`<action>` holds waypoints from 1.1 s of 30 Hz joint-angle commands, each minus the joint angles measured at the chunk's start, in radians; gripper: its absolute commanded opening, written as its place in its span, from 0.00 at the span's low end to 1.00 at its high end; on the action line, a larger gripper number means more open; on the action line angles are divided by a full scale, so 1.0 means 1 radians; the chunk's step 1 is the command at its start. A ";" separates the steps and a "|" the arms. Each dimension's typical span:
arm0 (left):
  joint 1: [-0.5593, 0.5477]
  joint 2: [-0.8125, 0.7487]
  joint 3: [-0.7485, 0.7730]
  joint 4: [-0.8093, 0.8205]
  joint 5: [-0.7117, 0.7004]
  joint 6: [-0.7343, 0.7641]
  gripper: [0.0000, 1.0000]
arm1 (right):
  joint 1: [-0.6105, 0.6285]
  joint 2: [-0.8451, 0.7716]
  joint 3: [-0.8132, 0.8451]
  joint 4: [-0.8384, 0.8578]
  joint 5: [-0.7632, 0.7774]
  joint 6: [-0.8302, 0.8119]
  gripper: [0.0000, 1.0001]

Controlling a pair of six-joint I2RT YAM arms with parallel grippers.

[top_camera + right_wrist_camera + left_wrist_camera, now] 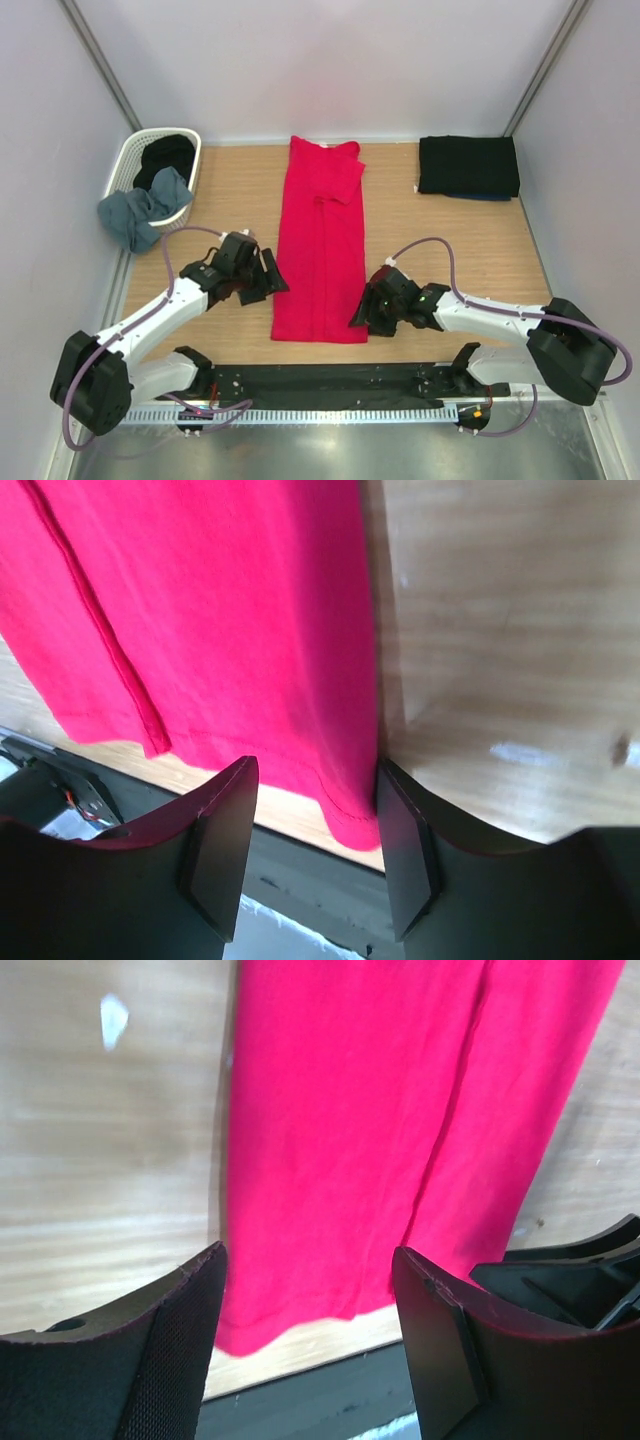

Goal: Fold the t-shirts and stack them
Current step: Fold the tshirt

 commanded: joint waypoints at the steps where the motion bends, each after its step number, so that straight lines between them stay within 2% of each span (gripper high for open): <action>1: -0.006 -0.073 -0.066 -0.030 0.081 -0.070 0.68 | 0.071 -0.034 -0.026 -0.084 0.067 0.129 0.56; 10: -0.006 -0.276 -0.254 -0.067 0.140 -0.164 0.66 | 0.107 -0.024 -0.023 -0.129 0.100 0.171 0.49; 17: -0.006 -0.255 -0.309 -0.029 0.183 -0.190 0.61 | 0.111 -0.025 0.013 -0.242 0.183 0.141 0.46; 20: -0.006 -0.264 -0.332 -0.029 0.169 -0.200 0.59 | 0.111 -0.024 0.030 -0.272 0.208 0.140 0.41; 33: -0.006 -0.219 -0.357 0.012 0.137 -0.203 0.40 | 0.111 0.062 0.033 -0.216 0.159 0.123 0.23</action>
